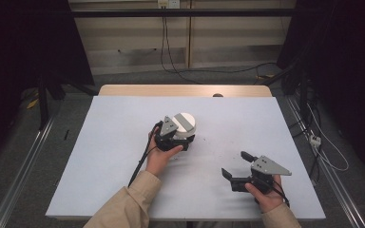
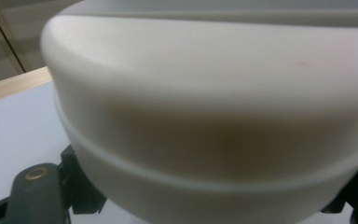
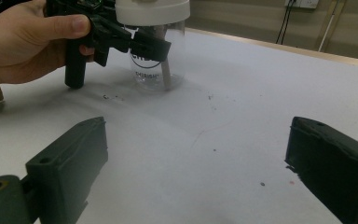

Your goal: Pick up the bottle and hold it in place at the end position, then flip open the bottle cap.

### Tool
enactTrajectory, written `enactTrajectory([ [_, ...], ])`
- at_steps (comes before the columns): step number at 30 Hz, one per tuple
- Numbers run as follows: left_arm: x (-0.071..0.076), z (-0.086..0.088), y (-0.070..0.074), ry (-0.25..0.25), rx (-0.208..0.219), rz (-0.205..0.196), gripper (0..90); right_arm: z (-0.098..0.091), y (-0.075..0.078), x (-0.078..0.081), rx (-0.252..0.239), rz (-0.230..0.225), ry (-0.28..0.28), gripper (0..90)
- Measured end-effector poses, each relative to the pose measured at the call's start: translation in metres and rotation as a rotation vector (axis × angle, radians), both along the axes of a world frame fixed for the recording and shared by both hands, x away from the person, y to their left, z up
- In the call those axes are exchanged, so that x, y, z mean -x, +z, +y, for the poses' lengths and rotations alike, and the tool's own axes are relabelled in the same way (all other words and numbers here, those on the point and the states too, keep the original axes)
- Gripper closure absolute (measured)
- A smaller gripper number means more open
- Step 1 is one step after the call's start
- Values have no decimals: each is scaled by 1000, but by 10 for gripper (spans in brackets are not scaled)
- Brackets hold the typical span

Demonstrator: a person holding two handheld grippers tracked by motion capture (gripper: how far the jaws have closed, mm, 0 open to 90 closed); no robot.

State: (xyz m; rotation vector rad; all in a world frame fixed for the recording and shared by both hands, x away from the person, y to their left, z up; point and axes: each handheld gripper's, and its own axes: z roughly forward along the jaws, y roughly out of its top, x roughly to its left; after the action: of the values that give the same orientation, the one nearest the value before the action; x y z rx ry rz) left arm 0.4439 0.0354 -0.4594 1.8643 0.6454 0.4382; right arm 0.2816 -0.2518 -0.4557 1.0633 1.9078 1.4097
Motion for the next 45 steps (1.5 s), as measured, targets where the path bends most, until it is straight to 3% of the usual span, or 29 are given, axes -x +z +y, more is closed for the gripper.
enactTrajectory([
  [9, 0, 0, 0, -2, -1, 5, 186, 4, 3, -10, 3, 26, -20, 59],
  [35, 0, 0, 0, -1, -11, 12, 186, 30, 17, -40, -9, 42, 4, 81],
  [45, 0, 0, -1, -1, -11, 19, 186, 43, 24, -55, 6, 52, 24, 151],
])
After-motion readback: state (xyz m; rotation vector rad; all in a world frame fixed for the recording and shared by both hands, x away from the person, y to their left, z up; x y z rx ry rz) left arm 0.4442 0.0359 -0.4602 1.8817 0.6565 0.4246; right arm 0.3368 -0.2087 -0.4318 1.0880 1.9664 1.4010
